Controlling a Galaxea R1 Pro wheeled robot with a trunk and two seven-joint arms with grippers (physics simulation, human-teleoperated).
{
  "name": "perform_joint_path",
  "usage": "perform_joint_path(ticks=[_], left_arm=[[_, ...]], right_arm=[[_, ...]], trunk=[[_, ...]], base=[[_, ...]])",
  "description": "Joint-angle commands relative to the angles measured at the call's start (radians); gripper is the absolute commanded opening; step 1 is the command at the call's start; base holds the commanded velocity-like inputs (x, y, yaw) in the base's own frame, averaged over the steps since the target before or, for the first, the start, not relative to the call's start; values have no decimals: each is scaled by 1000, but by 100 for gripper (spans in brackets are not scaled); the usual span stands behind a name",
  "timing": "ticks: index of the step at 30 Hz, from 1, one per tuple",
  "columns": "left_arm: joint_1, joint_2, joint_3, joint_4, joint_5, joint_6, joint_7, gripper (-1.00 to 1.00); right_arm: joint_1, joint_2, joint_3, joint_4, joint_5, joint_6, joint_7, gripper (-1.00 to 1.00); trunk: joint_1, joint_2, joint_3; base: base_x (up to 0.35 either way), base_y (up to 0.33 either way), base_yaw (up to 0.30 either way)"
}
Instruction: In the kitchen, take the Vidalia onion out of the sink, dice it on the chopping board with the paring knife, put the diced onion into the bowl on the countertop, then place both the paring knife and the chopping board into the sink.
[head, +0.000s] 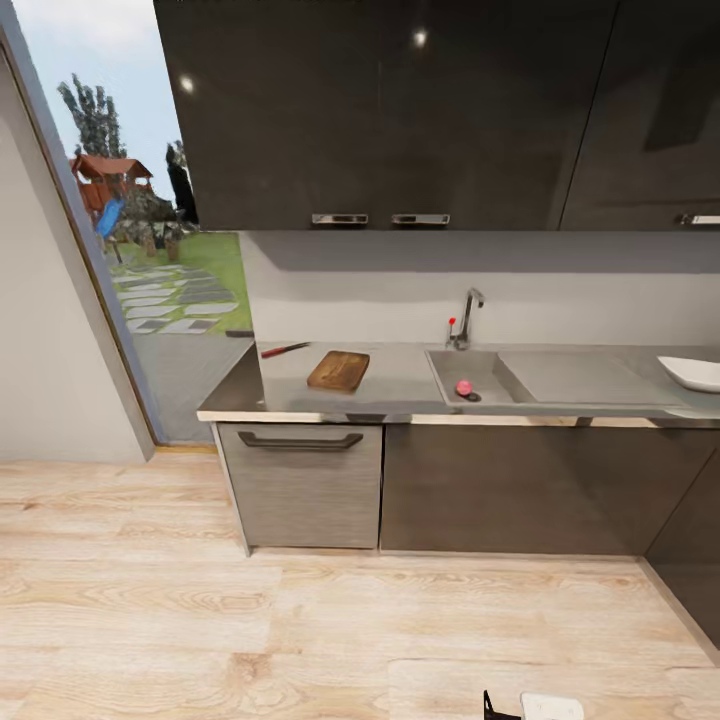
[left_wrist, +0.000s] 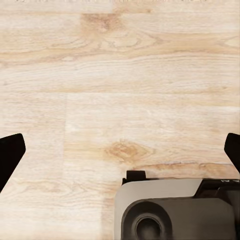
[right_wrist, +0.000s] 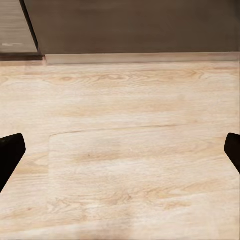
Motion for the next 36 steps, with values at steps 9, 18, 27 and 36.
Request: perform_joint_path(ticks=[9, 18, 27, 36], left_arm=[[0, 0, 1, 0, 1, -2, 0, 100], [0, 0, 1, 0, 1, -2, 0, 100], [0, 0, 1, 0, 1, -2, 0, 100], [0, 0, 1, 1, 1, -2, 0, 100]], right_arm=[[0, 0, 1, 0, 0, -2, -4, 100], [0, 1, 1, 2, 0, -2, -4, 100], [0, 1, 1, 4, 0, -2, -4, 100], [0, 1, 1, 4, 0, -2, -4, 100]], trunk=[[-34, 62, 27], [-69, 125, 55], [-103, 188, 84], [-138, 251, 112]], base=[[0, 0, 0], [0, 0, 0], [0, 0, 0], [0, 0, 0]])
